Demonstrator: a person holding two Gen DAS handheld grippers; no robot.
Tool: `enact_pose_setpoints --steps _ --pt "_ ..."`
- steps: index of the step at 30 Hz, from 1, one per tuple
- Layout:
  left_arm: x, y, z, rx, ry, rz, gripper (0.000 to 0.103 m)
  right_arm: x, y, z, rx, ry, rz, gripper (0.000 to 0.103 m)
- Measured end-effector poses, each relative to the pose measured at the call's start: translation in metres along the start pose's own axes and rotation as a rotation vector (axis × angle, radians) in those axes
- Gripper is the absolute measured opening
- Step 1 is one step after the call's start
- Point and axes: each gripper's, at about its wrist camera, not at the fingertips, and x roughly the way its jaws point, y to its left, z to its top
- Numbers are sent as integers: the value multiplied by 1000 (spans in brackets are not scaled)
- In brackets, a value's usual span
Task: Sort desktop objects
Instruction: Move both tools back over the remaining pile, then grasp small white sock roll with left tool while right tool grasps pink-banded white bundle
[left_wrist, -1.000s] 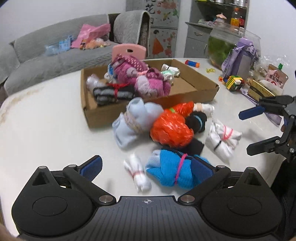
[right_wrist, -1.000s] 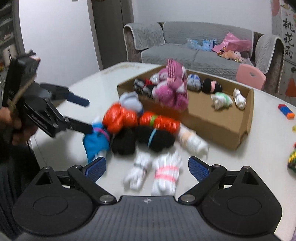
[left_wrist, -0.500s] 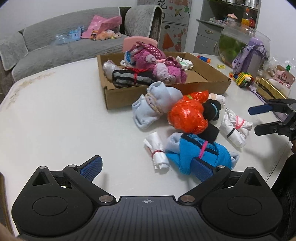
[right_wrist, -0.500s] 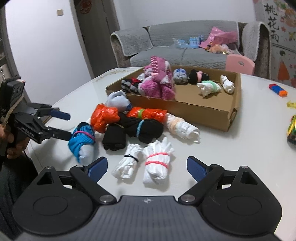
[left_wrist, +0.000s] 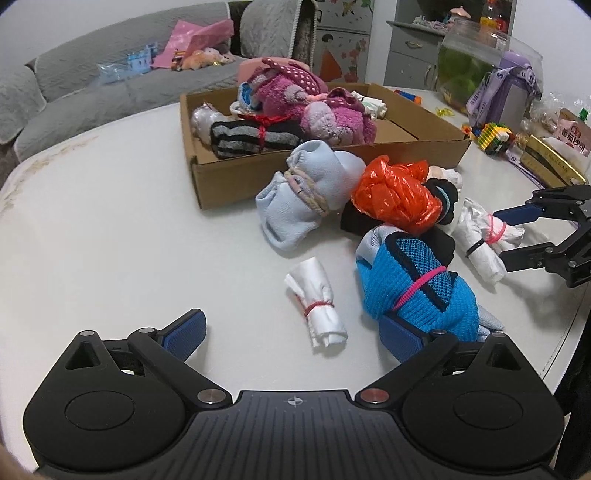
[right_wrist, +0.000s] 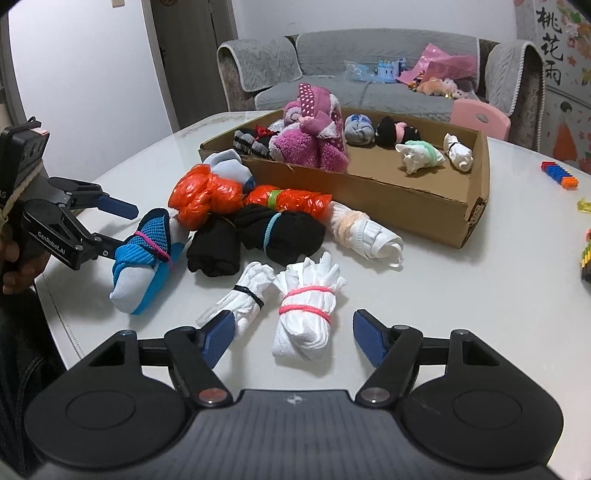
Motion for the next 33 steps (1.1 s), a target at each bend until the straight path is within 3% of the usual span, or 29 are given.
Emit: enact_pose_setpoints --steps 12,15,22,23,24,25,26,27,29,31,33 --pt "-5 9 -3 -36 -2 1 98 -2 -5 -3 3 -28 -3 66" --pt "-4 9 -5 -19 2 39 98 -1 -5 -3 1 -30 -6 66" --pt "10 -10 7 11 -1 40 97 3 0 -2 -21 -31 -27 66" --pt "11 -12 7 10 -4 42 94 2 0 -2 -20 -33 -28 64" --pt "10 -13 7 9 -10 42 92 1 0 -2 -20 -35 -32 53" --pt "10 -15 8 8 -14 41 87 1 -1 -2 -19 -38 -33 38" --pt "8 -16 8 10 -18 40 79 1 -1 -2 -13 -38 -30 31" --pt "6 -17 8 11 -23 35 74 1 -1 -2 -14 -38 -31 29" --pt "4 -19 9 11 -27 30 42 1 2 -3 -33 -40 -40 29" --pt "3 -19 11 -8 -18 12 24 1 3 -4 -36 -41 -39 29" --pt "2 -18 11 -23 -15 -4 24 0 2 -3 -27 -41 -31 29"
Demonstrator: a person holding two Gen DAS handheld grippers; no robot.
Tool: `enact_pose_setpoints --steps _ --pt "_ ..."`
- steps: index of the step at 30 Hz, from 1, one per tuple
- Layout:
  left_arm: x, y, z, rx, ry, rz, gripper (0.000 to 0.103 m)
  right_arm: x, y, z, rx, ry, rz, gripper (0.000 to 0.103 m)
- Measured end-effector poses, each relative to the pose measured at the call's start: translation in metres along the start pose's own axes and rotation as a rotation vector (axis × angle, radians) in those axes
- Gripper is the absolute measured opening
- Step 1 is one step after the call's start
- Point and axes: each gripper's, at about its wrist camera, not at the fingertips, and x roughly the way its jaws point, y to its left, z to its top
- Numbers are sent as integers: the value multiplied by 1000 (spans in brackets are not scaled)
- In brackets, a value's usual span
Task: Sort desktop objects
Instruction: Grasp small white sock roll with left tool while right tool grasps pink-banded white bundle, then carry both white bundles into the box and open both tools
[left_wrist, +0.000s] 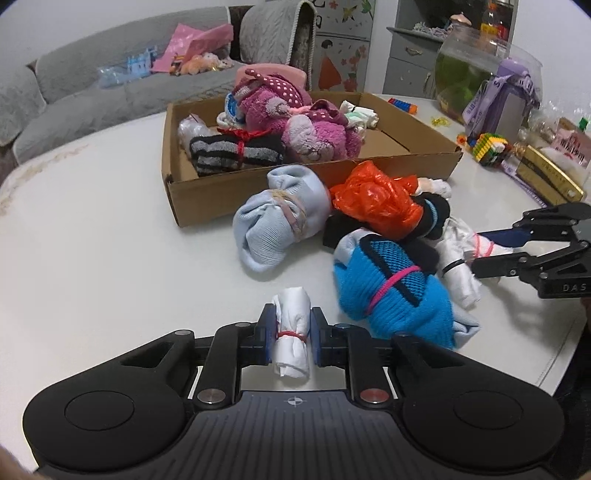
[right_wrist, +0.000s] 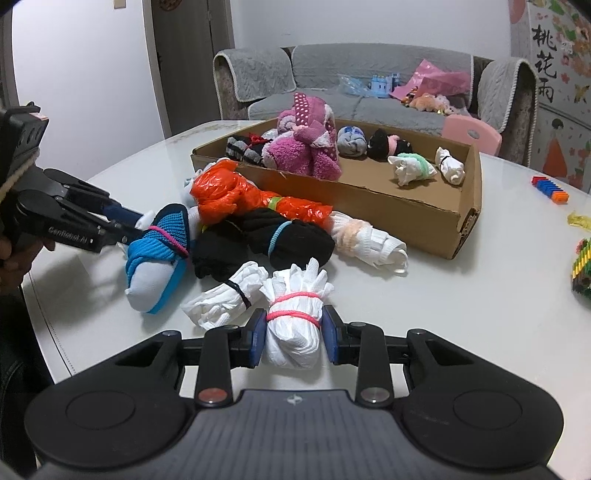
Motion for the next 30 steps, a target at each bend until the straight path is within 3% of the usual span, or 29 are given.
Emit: enact_pose_setpoints --steps 6,18,30 --pt "-11 4 -2 -26 1 -29 23 -4 -7 -1 49 -5 30 29" --pt "-63 24 22 -29 -78 5 23 -28 -46 6 225 -61 103 29" --pt "-86 19 74 36 -151 -3 24 -92 -99 45 321 -222 81 29"
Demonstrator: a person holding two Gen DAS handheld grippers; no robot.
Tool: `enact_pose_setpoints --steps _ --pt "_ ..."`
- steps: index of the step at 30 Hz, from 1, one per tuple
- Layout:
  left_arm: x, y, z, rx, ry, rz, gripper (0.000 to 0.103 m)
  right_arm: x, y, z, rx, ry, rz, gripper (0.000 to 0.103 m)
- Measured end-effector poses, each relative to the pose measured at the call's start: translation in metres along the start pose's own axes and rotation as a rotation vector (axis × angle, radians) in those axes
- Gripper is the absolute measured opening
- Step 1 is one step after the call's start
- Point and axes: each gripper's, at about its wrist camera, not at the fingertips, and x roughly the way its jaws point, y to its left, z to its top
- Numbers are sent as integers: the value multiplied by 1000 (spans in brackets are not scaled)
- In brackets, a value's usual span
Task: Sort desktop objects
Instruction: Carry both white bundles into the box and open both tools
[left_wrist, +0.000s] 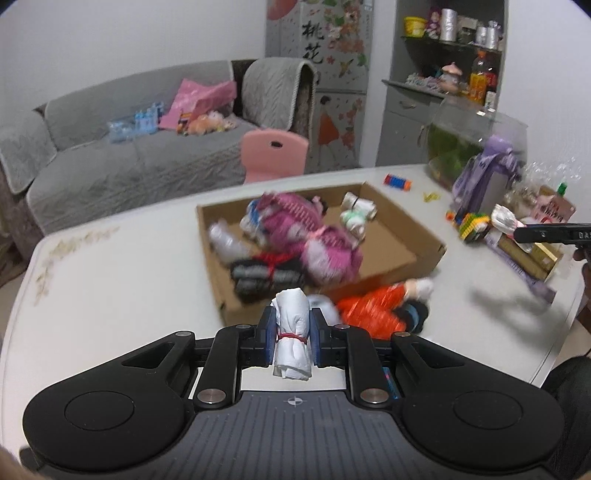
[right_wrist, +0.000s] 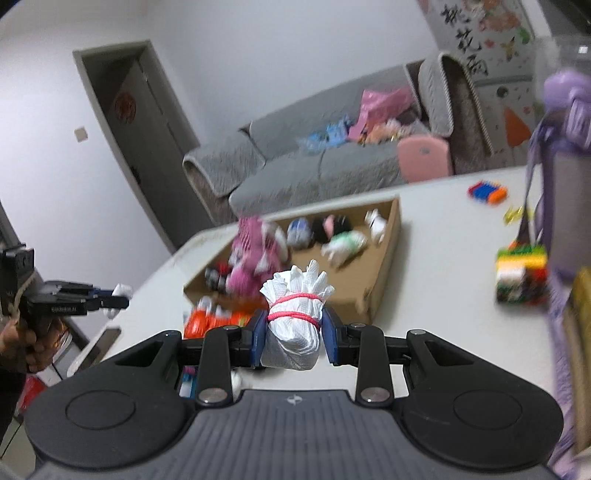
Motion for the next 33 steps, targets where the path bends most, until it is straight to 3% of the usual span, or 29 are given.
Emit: enact_pose_setpoints --steps 10,17,23,33 --pt "25 -31 77 54 -60 -85 24 17 3 53 -26 -48 32 29" --pt "77 -49 122 74 -50 -101 24 50 -1 83 -9 -43 96 29" --pt "129 -54 136 69 -7 -106 24 83 -11 96 28 -14 120 29" --pt "208 -49 132 40 104 -104 24 145 -31 98 61 98 65 29"
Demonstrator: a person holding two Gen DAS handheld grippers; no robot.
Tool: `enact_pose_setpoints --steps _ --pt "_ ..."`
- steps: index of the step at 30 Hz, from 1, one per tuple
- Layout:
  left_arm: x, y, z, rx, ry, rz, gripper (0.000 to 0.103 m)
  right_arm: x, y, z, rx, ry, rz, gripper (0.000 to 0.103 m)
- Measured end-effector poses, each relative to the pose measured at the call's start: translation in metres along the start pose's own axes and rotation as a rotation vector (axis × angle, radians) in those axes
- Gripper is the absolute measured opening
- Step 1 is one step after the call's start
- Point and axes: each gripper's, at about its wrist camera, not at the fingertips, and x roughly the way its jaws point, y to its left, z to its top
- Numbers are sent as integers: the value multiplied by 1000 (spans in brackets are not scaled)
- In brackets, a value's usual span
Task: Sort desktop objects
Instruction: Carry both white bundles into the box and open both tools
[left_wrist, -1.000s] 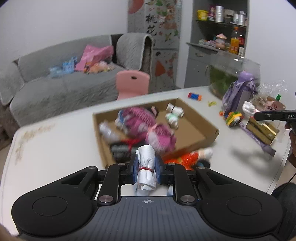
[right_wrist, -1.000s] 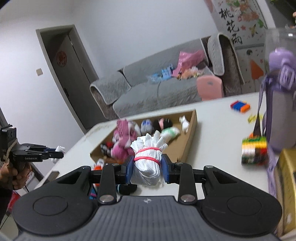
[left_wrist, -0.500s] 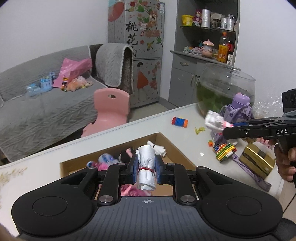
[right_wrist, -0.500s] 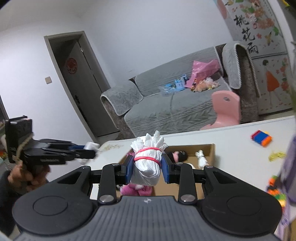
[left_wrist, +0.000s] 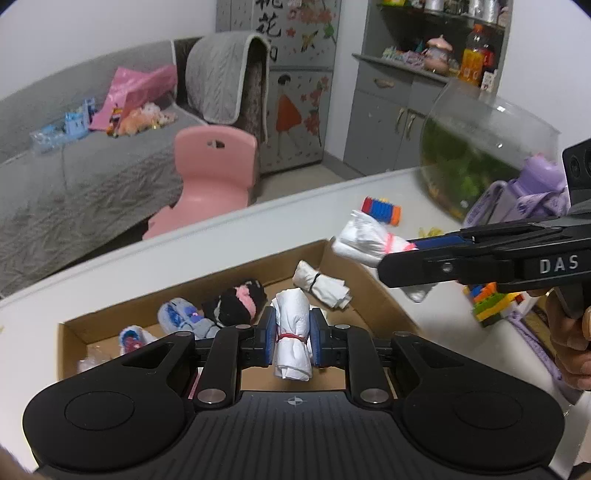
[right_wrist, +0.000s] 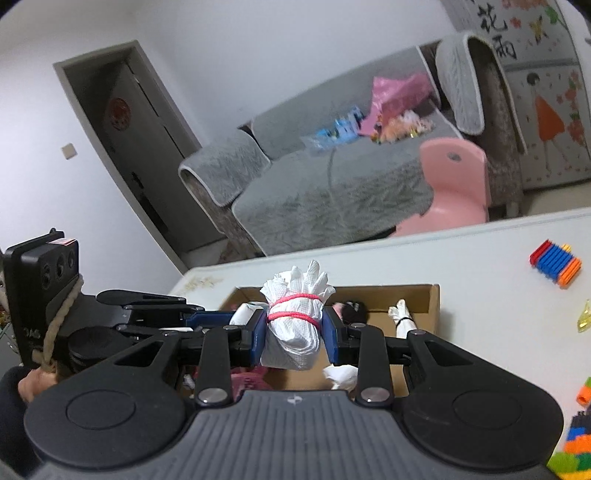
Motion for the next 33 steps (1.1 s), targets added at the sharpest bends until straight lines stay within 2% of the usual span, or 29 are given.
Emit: enact_pose_setpoints --steps 5,13,25,27,33 --pt "28 0 -2 -7 45 -7 24 23 -7 -1 2 48 -41 29" --pt "59 0 -8 3 101 40 24 52 -11 -1 -14 108 -92 29" --pt "79 0 -15 10 139 64 24 78 -13 -10 -68 186 -174 29" --pt "81 0 -15 9 142 67 27 80 -13 -9 -76 187 -182 30" --pt "81 0 -15 -2 146 70 43 76 -10 -7 -76 174 -194 41"
